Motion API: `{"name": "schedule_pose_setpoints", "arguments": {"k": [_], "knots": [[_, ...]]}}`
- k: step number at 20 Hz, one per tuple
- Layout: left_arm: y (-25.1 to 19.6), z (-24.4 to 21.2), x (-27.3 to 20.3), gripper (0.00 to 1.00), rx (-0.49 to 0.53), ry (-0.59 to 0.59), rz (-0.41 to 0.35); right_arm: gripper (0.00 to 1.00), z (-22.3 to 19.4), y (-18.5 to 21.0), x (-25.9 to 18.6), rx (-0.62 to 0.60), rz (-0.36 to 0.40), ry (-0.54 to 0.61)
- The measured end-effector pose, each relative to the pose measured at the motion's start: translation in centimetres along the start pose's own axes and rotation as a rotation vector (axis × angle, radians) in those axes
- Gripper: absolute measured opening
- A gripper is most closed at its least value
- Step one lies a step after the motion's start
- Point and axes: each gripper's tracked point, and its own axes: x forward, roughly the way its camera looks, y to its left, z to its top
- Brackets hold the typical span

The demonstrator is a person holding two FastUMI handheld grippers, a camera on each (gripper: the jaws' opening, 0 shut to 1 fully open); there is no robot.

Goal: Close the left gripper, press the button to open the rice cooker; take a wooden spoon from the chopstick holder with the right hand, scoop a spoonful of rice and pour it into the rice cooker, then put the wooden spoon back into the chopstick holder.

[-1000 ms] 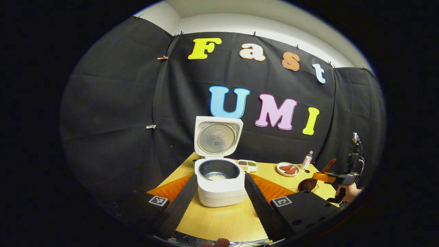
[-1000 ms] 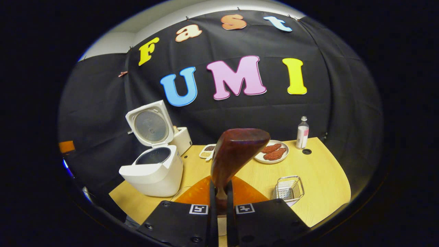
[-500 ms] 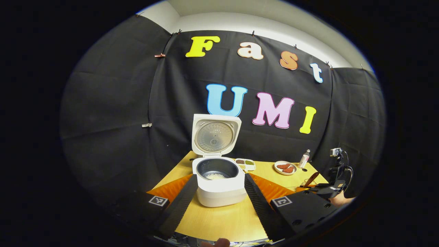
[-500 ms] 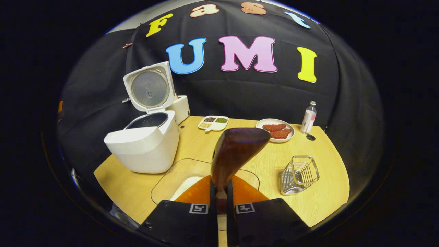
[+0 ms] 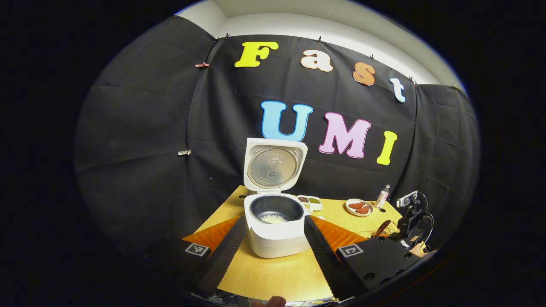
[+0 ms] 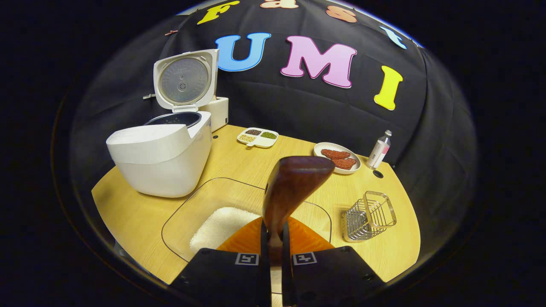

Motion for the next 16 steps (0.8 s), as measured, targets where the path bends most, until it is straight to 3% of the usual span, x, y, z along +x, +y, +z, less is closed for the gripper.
{"name": "schedule_pose_setpoints", "arguments": {"k": [9, 16], "knots": [[0.8, -0.4, 1.0, 0.94, -0.009, 0.011, -0.013, 0.14, 0.1, 4.0, 0.4, 0.372, 0.109, 0.041], [0.5, 0.2, 1.5, 0.94, -0.012, -0.001, -0.026, 0.14, 0.5, 3.0, 0.3, 0.731, 0.166, 0.036]]}}
